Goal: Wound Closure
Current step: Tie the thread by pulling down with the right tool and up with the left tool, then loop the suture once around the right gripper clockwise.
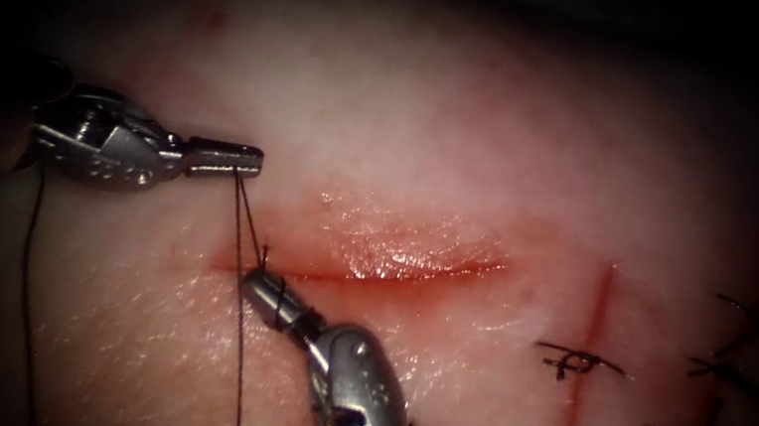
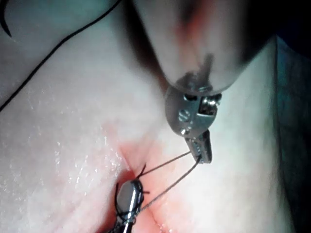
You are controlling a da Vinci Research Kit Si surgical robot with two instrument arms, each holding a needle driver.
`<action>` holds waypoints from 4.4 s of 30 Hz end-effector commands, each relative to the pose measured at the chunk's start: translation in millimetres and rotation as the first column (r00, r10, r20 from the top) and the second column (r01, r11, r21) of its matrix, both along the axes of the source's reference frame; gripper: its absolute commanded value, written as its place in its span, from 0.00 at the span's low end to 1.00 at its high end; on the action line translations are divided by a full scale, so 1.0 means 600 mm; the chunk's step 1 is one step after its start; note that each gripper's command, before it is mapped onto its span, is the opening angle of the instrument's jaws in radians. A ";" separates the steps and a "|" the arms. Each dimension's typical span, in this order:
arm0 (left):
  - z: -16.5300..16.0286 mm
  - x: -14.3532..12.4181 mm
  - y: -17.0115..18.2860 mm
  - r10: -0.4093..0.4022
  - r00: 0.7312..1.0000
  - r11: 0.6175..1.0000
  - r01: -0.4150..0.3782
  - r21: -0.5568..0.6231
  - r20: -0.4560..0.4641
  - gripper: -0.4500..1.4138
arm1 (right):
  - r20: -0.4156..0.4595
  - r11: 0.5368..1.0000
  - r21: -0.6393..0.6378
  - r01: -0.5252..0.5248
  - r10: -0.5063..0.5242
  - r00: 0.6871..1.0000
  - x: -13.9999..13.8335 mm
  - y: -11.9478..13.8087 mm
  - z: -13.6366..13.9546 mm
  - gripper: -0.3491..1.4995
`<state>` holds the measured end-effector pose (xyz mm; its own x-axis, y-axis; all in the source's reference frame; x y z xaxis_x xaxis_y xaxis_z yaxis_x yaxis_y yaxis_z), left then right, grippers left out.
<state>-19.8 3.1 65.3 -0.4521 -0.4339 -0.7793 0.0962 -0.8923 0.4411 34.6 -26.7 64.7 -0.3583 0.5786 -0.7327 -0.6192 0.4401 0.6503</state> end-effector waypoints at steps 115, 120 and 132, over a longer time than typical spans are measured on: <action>-0.0018 0.0050 0.0054 -0.011 0.872 0.961 -0.127 0.248 0.490 0.00 | 0.208 0.936 -0.161 0.313 -0.277 0.938 -0.0001 -0.0125 -0.0165 0.91; -0.0052 0.0049 0.0022 0.021 0.809 0.937 -0.222 0.271 0.588 0.00 | 0.179 0.925 -0.165 0.343 -0.314 0.933 -0.0029 -0.0123 -0.0181 0.94; -0.0088 0.0030 -0.0068 0.035 0.800 0.914 -0.269 0.305 0.598 0.00 | 0.101 0.878 -0.045 0.476 -0.470 0.877 -0.0070 -0.0004 -0.0160 0.84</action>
